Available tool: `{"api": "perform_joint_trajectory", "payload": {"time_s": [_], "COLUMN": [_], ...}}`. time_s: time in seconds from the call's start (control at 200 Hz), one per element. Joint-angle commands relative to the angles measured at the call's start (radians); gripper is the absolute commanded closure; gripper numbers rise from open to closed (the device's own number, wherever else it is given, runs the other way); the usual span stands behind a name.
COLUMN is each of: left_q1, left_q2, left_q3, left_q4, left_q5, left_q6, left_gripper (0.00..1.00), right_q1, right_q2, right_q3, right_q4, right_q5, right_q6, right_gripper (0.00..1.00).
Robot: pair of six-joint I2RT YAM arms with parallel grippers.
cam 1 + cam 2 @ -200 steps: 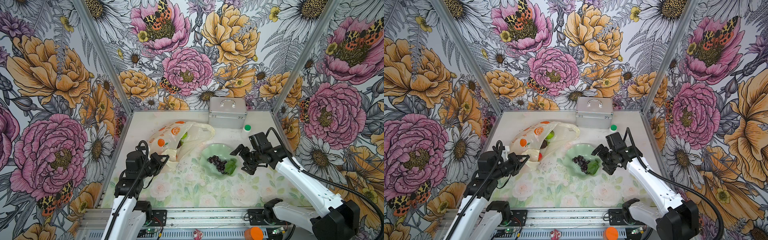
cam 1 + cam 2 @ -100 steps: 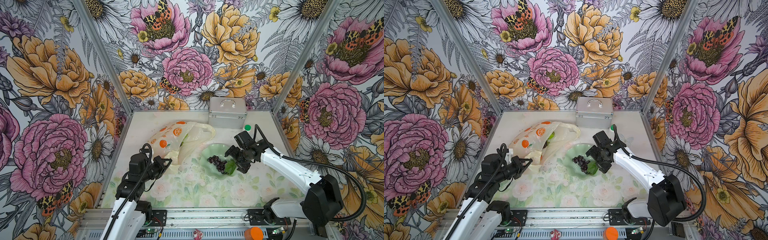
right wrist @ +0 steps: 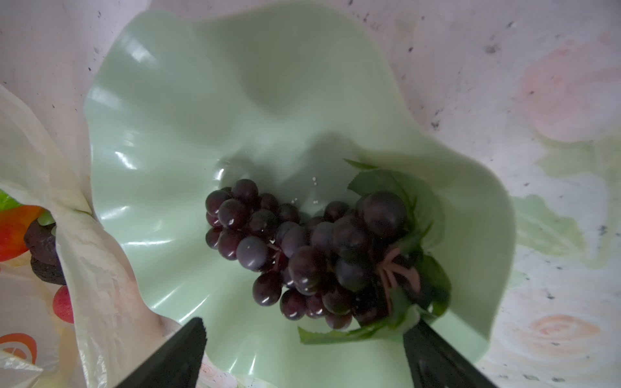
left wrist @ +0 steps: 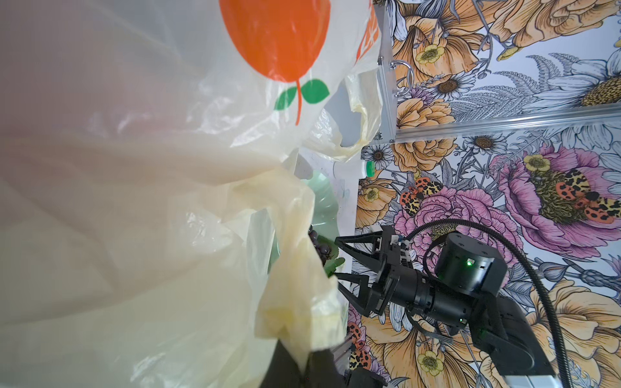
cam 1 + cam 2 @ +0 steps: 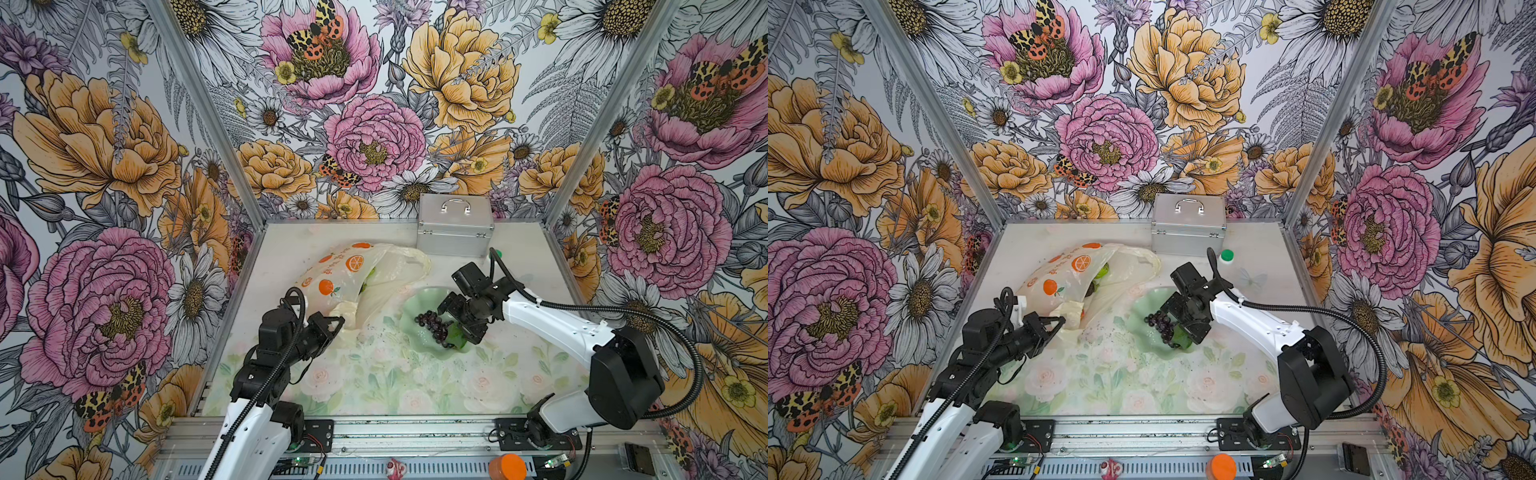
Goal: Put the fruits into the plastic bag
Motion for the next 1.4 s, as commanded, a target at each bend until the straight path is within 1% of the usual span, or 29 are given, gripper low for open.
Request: {"api": "perform_joint_trajectory", "payload": {"time_s": [0.0,0.325,0.51,0.66,0.881,0.991,1.161,1.396], "left_q1": [-0.01,-0.024,-0.034,-0.041,-0.054,-0.063,-0.073,-0.081], "left_q2": [-0.008,0.0,0.006,0.01,0.006,0.003,0.005,0.0], "left_q3": [0.044,0.069,0.076,0.076,0.075,0.073,0.085,0.102], "left_q4": [-0.019,-0.038,-0.047,-0.045,-0.051,-0.052,-0.055,-0.082], "left_q5": [-0.03,-0.046,-0.05,-0.051,-0.056,-0.062,-0.072,-0.085], "left_q6": [0.043,0.07,0.079,0.08,0.089,0.094,0.109,0.132], "left_gripper": [1.0,1.0,1.0,1.0,1.0,1.0,1.0,1.0], "right_q1": [0.01,0.011,-0.013,-0.018,0.014,0.025,0.037,0.043], "right_q2": [0.026,0.136,0.216,0.247,0.215,0.211,0.237,0.32], "right_q3": [-0.018,0.027,0.138,0.202,0.166,0.143,0.137,0.154], "right_q4": [0.036,0.058,0.056,0.055,0.055,0.055,0.055,0.058], "right_q5": [0.02,0.02,0.062,0.061,0.043,0.011,-0.012,-0.035], "right_q6": [0.022,0.011,-0.041,-0.043,-0.001,0.02,0.035,0.037], "right_gripper": [0.06,0.05,0.05,0.05,0.07,0.07,0.08,0.08]}}
